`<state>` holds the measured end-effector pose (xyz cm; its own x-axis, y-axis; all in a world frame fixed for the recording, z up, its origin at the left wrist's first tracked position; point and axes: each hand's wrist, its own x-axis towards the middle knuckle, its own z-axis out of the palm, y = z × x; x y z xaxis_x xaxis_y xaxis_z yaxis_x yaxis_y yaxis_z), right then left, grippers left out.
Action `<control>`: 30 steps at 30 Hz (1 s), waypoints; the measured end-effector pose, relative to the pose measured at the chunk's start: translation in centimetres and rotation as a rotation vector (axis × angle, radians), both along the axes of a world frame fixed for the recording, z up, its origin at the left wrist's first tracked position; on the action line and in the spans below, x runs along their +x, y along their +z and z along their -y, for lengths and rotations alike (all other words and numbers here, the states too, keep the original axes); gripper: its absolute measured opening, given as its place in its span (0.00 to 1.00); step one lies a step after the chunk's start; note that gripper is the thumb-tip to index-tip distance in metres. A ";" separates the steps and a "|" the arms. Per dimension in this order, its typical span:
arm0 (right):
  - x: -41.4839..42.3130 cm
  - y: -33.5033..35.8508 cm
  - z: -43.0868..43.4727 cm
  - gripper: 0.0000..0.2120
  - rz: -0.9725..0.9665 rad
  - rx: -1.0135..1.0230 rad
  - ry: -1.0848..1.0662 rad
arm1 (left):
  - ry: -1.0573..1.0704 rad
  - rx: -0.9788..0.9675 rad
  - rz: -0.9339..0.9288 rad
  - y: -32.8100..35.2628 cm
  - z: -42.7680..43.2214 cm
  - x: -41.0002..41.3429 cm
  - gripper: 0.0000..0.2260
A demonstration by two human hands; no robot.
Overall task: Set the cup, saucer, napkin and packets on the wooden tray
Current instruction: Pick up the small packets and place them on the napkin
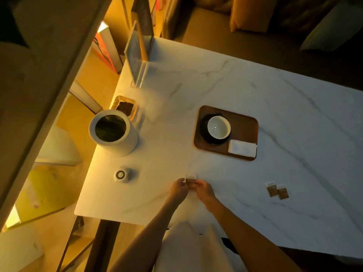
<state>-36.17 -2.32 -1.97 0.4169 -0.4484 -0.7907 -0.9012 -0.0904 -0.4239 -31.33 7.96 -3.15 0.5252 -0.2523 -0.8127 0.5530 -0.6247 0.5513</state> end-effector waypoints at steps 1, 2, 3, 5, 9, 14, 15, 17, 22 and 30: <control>0.0 -0.1 -0.2 0.14 0.004 -0.002 -0.027 | 0.034 -0.014 -0.008 0.0 -0.1 -0.2 0.17; 0.0 -0.2 -0.3 0.14 0.007 -0.006 -0.057 | 0.082 -0.030 -0.033 0.1 -0.2 -0.3 0.16; -0.1 -0.4 -0.3 0.15 0.008 -0.006 -0.077 | 0.131 -0.048 -0.067 0.1 -0.5 -0.4 0.15; -0.6 -0.5 -0.4 0.15 0.001 0.017 -0.080 | 0.203 -0.089 -0.131 0.4 -1.0 -0.6 0.11; -1.7 -0.7 -0.3 0.15 -0.001 0.093 -0.076 | 0.297 -0.123 -0.242 0.8 -1.8 -1.3 0.07; -2.5 0.2 2.5 0.12 0.053 0.187 -0.080 | 0.382 -0.199 -0.287 1.4 -0.5 -2.3 0.11; -2.7 0.4 3.2 0.12 0.073 0.207 -0.074 | 0.363 -0.224 -0.282 1.6 0.1 -2.4 0.11; -3.4 1.2 5.2 0.12 0.119 0.251 -0.060 | 0.288 -0.276 -0.265 2.2 2.2 -2.6 0.11; -5.3 2.9 11.4 0.13 0.207 0.243 -0.040 | 0.235 -0.334 -0.174 3.7 9.1 -4.5 0.05; -12.3 3.7 22.8 0.11 0.176 -0.411 -0.120 | 0.324 -0.331 -0.227 3.1 20.0 -9.6 0.07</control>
<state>-48.43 -25.12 1.78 0.4547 -0.7633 -0.4589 -0.8333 -0.1827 -0.5218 -40.91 -11.99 -0.06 0.4382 -0.3691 -0.8196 0.8181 -0.2140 0.5338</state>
